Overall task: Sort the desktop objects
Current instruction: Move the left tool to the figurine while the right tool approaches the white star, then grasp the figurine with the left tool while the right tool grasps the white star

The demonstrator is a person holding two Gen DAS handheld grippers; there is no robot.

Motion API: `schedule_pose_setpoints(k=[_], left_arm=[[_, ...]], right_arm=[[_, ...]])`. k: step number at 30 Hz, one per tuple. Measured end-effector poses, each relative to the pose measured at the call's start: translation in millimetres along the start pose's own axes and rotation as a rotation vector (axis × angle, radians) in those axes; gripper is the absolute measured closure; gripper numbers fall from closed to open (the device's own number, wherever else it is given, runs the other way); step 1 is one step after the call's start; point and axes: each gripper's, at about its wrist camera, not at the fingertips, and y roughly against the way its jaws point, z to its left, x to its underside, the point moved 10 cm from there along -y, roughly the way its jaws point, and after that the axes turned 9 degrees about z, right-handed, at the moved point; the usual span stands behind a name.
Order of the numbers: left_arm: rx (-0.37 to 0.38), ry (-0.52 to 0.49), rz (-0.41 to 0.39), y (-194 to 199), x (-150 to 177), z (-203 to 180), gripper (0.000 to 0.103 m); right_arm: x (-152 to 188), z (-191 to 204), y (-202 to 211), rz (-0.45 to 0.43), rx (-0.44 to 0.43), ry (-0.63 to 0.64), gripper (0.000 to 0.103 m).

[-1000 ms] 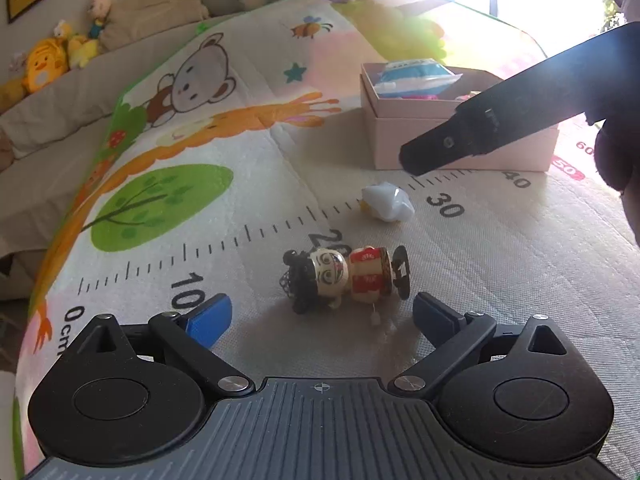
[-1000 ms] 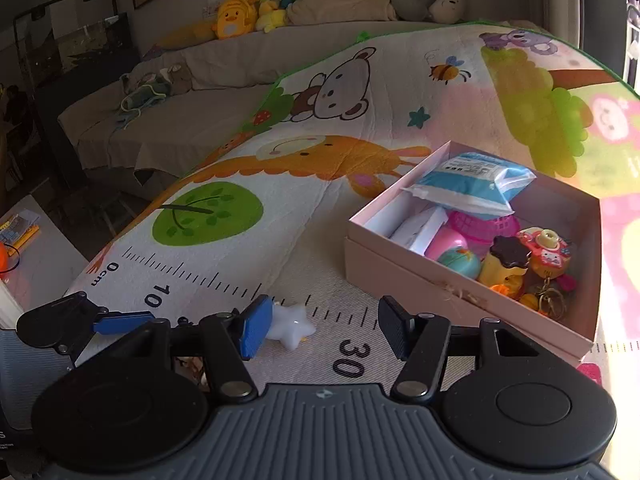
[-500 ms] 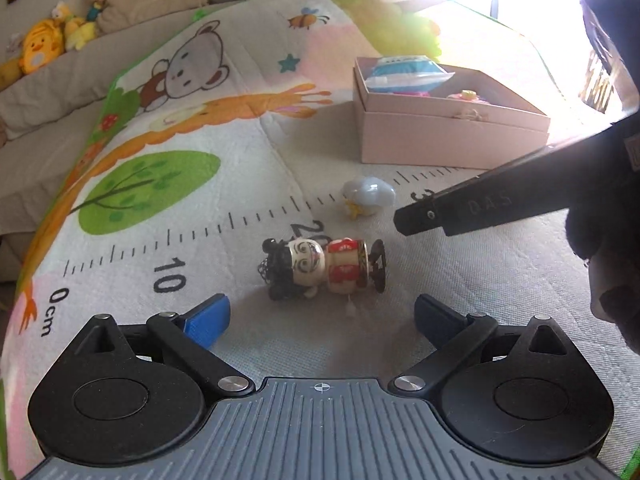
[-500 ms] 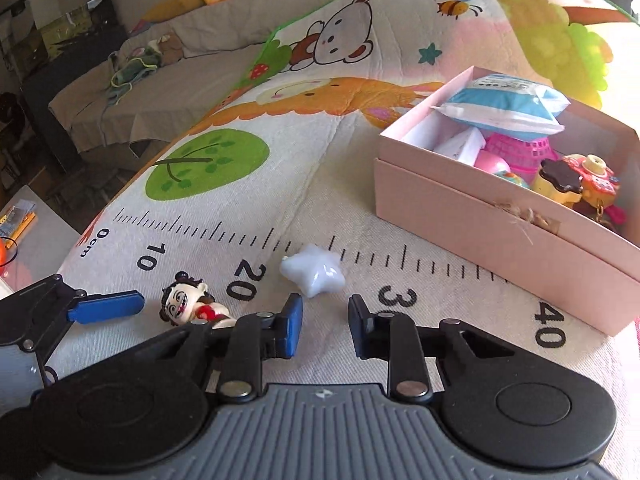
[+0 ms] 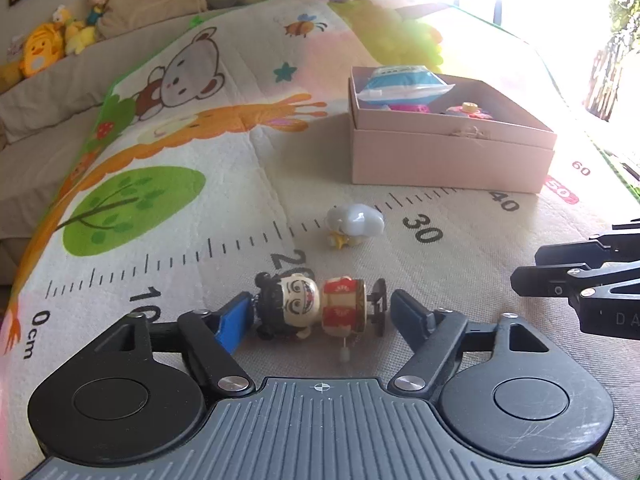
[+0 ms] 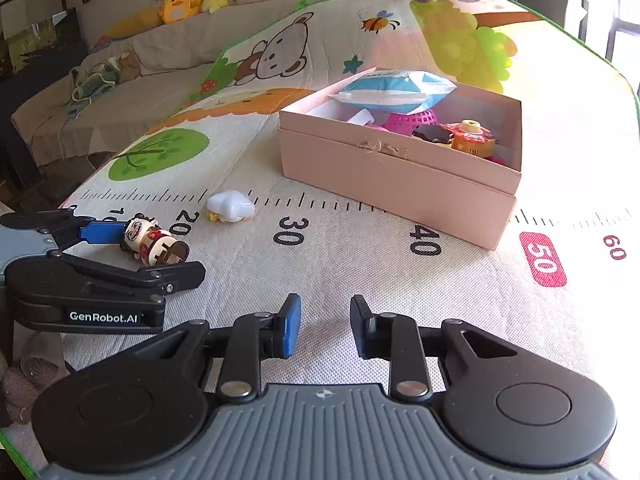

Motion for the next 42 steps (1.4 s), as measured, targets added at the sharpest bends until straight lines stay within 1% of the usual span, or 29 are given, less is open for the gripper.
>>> schedule_pose_setpoints(k=[3,6,8,9,10,11,12,13,16,20,22,25,27,28,29,32,35,38,40,42], left_arm=[[-0.001,-0.028,-0.012,6,6,-2,0.03],[0.047,-0.049,-0.019,17,20,-4,0.03],[0.073,-0.066,-0.019,24,28,-5,0.029],[0.074,-0.069,-0.019,27,31,-5,0.028],[0.065,-0.068,-0.016,28,34,-3,0.023],[0.052,-0.062,-0.015,29,36,-1,0.02],[0.042,-0.057,-0.014,29,37,1,0.015],[0.037,-0.05,-0.014,30,38,4,0.014],[0.023,-0.016,-0.005,29,38,13,0.008],[0.018,0.009,0.0,26,37,17,0.007],[0.017,0.009,-0.001,26,37,18,0.007],[0.015,0.008,-0.001,26,37,18,0.006],[0.014,0.008,-0.002,26,37,18,0.006],[0.015,0.009,-0.002,26,38,18,0.006],[0.016,0.009,-0.002,26,38,18,0.006],[0.017,0.01,-0.003,26,37,18,0.006],[0.019,0.01,-0.006,27,38,18,0.006],[0.022,-0.008,-0.009,28,38,14,0.006],[0.019,-0.028,-0.012,27,37,10,0.006],[0.022,-0.031,-0.01,26,35,7,0.006]], right_arm=[[5,0,4,-0.02,0.022,0.002,0.064],[8,1,11,-0.043,0.052,0.021,0.058],[8,3,15,-0.056,0.056,0.031,0.049],[8,4,17,-0.064,0.058,0.038,0.047],[7,6,18,-0.07,0.058,0.048,0.044],[6,7,18,-0.07,0.057,0.055,0.041],[5,10,16,-0.066,0.053,0.066,0.04],[4,13,14,-0.064,0.048,0.074,0.04],[-3,26,10,-0.069,0.023,0.101,0.04],[-33,46,-4,-0.072,-0.031,0.121,0.04],[-52,58,-22,-0.043,-0.077,0.118,0.04],[-72,70,-49,-0.005,-0.091,0.112,0.04],[-78,76,-61,0.003,-0.086,0.124,0.046],[-80,79,-64,0.008,-0.083,0.131,0.056],[-81,80,-66,0.014,-0.083,0.134,0.065],[-77,77,-60,0.01,-0.089,0.127,0.065],[-64,61,-43,0.003,-0.078,0.098,0.065],[-45,43,-23,-0.002,-0.062,0.073,0.064],[-27,33,-9,-0.012,-0.029,0.08,0.064],[-9,28,2,-0.012,-0.024,0.084,0.064]])
